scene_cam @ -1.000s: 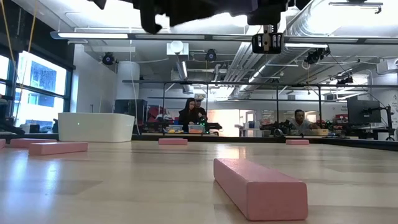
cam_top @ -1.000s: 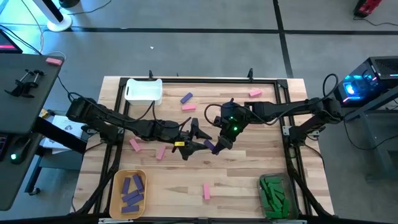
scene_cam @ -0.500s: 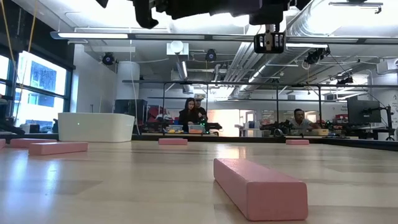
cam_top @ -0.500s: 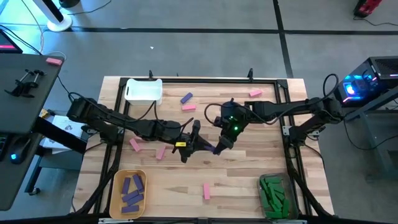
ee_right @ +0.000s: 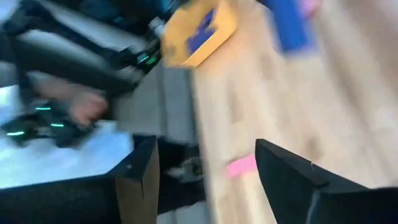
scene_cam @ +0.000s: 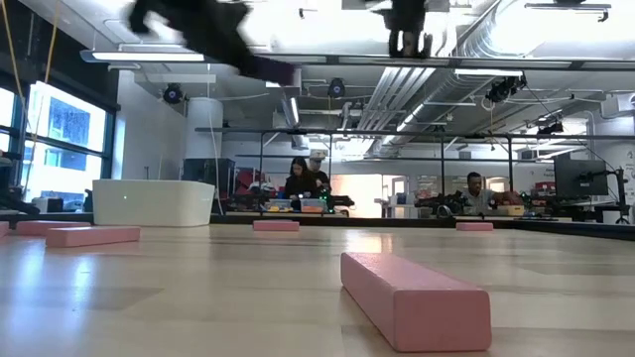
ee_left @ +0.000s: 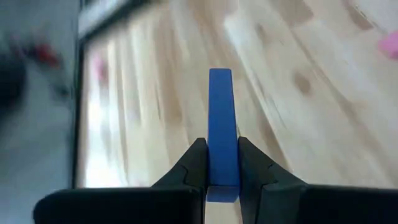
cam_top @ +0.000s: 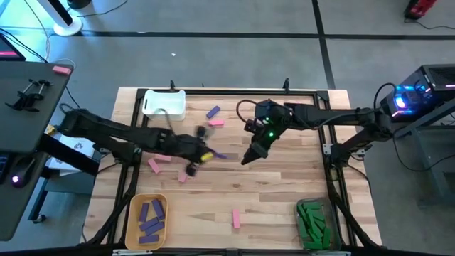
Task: Sort blocks
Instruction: Put the blue wooden block into the yellow bin
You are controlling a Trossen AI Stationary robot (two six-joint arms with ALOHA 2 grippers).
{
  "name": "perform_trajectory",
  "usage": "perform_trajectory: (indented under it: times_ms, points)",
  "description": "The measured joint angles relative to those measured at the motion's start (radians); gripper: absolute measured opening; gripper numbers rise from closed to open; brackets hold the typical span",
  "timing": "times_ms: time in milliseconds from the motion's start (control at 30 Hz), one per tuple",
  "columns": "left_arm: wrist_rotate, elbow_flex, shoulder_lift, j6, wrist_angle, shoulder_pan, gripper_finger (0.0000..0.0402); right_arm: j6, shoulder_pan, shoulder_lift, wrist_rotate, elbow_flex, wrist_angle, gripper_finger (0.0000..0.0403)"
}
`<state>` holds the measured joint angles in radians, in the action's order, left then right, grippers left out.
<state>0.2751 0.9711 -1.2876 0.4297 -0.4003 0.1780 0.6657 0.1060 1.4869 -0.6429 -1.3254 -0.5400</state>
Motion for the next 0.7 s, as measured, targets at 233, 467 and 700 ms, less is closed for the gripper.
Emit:
perform_trajectory:
  times_ms: [233, 467, 700]
  points:
    - [-0.097, 0.002, 0.296, -0.852, -0.489, 0.186, 0.0026, -0.182, 0.069, 0.039, 0.151, 0.001, 0.059, 0.0200]
    - [-0.189, 0.002, 0.321, -1.586, -0.518, 0.629, 0.0026, -0.175, 0.113, 0.178, 0.128, 0.003, 0.238, 0.0201]
    - [-0.244, 0.000, 0.148, -1.985, -0.501, 0.952, 0.0026, -0.154, 0.107, 0.255, -0.055, 0.003, 0.377, 0.0201]
